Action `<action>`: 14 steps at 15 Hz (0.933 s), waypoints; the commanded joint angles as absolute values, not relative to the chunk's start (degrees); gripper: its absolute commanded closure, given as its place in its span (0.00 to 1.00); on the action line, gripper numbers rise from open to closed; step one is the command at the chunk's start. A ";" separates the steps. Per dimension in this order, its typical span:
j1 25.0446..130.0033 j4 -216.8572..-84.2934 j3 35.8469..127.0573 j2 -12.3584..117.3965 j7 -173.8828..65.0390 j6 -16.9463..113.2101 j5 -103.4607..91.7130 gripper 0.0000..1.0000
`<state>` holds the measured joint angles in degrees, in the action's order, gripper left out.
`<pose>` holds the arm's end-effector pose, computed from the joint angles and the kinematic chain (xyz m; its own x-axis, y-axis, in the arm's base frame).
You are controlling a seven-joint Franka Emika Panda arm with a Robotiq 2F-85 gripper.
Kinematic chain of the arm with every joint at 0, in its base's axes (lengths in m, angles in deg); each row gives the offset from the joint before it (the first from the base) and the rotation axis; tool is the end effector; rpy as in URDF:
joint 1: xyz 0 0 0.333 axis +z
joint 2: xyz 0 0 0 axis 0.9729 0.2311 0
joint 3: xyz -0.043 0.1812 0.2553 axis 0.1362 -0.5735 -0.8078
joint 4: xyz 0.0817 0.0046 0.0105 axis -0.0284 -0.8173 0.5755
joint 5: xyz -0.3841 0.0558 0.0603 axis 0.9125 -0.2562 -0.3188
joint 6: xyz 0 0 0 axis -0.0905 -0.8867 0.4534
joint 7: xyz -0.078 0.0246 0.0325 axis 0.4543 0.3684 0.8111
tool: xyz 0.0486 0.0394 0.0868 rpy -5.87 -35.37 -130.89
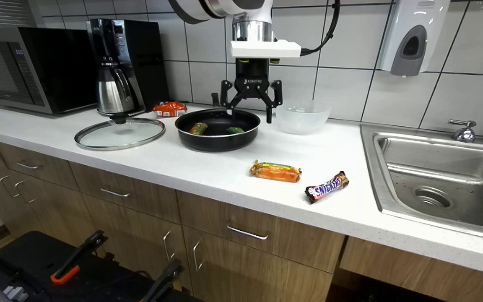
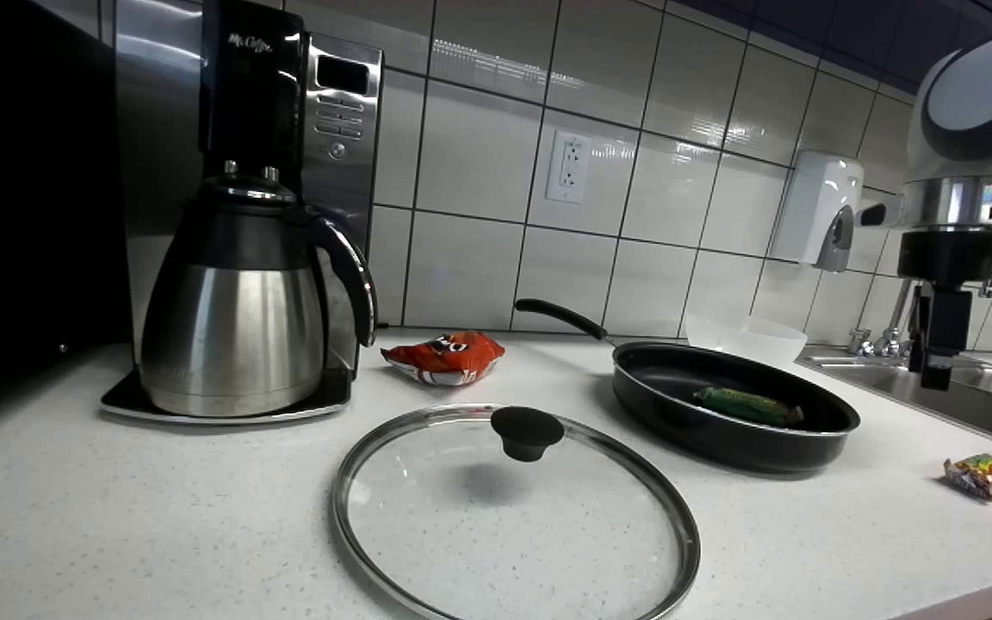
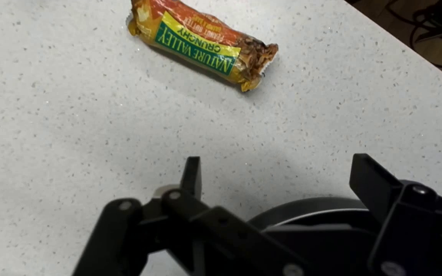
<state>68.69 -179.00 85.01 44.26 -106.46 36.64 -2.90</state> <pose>0.5323 -0.1507 0.3416 0.8054 0.5750 -0.1440 0.5797 -0.8147 -0.0113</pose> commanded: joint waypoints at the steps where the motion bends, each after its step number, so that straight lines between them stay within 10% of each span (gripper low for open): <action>1: 67.61 -182.65 85.36 41.85 -106.45 39.69 0.19 0.00; 14: 67.07 -181.62 85.32 43.62 -114.48 39.84 0.46 0.00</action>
<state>68.20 -180.93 86.23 44.36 -108.84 39.16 -0.11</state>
